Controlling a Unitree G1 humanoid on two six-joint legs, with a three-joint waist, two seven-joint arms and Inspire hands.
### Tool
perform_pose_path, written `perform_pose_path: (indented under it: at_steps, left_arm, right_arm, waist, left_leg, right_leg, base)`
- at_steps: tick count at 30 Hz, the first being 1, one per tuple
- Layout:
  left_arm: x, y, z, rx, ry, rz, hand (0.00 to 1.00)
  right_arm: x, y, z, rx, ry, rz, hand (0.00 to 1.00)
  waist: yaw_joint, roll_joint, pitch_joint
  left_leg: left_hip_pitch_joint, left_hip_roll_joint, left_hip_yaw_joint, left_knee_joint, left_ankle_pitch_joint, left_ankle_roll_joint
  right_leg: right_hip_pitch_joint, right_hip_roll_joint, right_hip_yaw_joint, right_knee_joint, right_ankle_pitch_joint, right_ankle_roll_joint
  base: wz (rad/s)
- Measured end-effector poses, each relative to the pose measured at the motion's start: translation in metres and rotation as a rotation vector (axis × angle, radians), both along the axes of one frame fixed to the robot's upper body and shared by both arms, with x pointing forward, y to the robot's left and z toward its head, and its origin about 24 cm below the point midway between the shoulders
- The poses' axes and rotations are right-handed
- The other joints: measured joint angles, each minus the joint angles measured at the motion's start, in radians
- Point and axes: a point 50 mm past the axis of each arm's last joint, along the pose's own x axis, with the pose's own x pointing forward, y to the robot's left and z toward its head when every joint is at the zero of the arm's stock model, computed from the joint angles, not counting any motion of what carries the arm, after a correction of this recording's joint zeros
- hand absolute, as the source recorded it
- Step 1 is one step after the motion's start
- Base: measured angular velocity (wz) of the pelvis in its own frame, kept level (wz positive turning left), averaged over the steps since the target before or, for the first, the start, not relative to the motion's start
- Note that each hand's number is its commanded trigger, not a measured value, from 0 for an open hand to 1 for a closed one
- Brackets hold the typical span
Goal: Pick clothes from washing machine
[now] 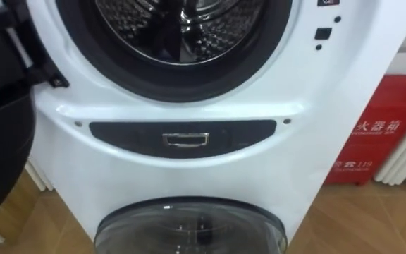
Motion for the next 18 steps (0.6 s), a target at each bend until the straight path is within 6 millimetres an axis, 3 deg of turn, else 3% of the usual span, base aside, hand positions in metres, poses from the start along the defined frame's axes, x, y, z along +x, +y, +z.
perform_pose_path:
  at_steps: [3, 10, 13, 15, 16, 17, 18]
  left_arm:
    - [-0.004, 0.001, 0.0, 0.025, 0.008, 0.006, 0.0]
    - [-0.022, 0.006, 0.0, 0.066, 0.062, 0.008, 0.0]
    - [-0.035, 0.012, 0.001, 0.111, 0.127, -0.079, 0.0]
    - [-0.038, 0.013, 0.001, 0.128, 0.166, -0.124, 0.0]
    - [-0.039, 0.013, 0.0, 0.13, 0.175, -0.137, 0.0]
    - [-0.041, 0.009, -0.001, 0.123, 0.189, -0.152, 0.0]
    - [-0.042, 0.008, -0.001, 0.116, 0.198, -0.157, 0.0]
  right_arm:
    - [-0.011, -0.001, -0.002, 0.007, 0.022, -0.028, 0.0]
    - [-0.015, -0.001, -0.002, 0.006, 0.03, -0.03, 0.0]
    - [-0.013, 0.0, -0.002, 0.005, 0.035, -0.002, 0.0]
    - [-0.007, 0.001, -0.001, -0.009, 0.032, 0.058, 0.0]
    - [-0.006, 0.002, -0.001, -0.011, 0.032, 0.074, 0.0]
    - [-0.002, 0.0, 0.0, -0.021, 0.029, 0.101, 0.0]
    - [0.003, -0.002, 0.001, -0.029, 0.023, 0.115, 0.0]
  waist:
    - [0.012, 0.002, -0.0077]
    - [0.016, 0.001, -0.0074]
    - [0.026, 0.004, -0.007]
    - [0.038, -0.002, -0.0087]
    - [0.04, -0.004, -0.008]
    - [0.044, -0.001, -0.0079]
    - [0.043, 0.005, -0.0067]
  left_leg:
    - [0.012, 0.002, 0.0, 0.001, -0.004, -0.001]
    - [0.019, 0.011, -0.007, 0.011, -0.013, -0.009]
    - [0.013, 0.033, -0.007, 0.072, -0.055, -0.02]
    - [-0.039, 0.053, -0.005, 0.233, -0.097, -0.038]
    - [-0.071, 0.058, -0.009, 0.304, -0.097, -0.039]
    - [-0.127, 0.069, -0.019, 0.443, -0.09, -0.043]
    - [-0.181, 0.08, -0.039, 0.565, -0.065, -0.048]
  right_leg:
    - [0.012, 0.002, -0.001, 0.0, -0.001, -0.002]
    - [0.025, 0.008, -0.014, 0.002, -0.009, -0.015]
    - [0.03, 0.025, -0.017, 0.026, -0.038, -0.029]
    - [-0.001, 0.031, -0.019, 0.092, -0.073, -0.045]
    - [-0.004, 0.028, -0.023, 0.102, -0.077, -0.048]
    - [-0.003, 0.026, -0.032, 0.117, -0.085, -0.056]
    - [-0.003, 0.026, -0.034, 0.131, -0.096, -0.062]
  base:
    - [0.01]
    - [0.03]
    - [0.0]
    - [-0.1]
    - [-0.18]
    - [-0.2]
    - [-0.18]
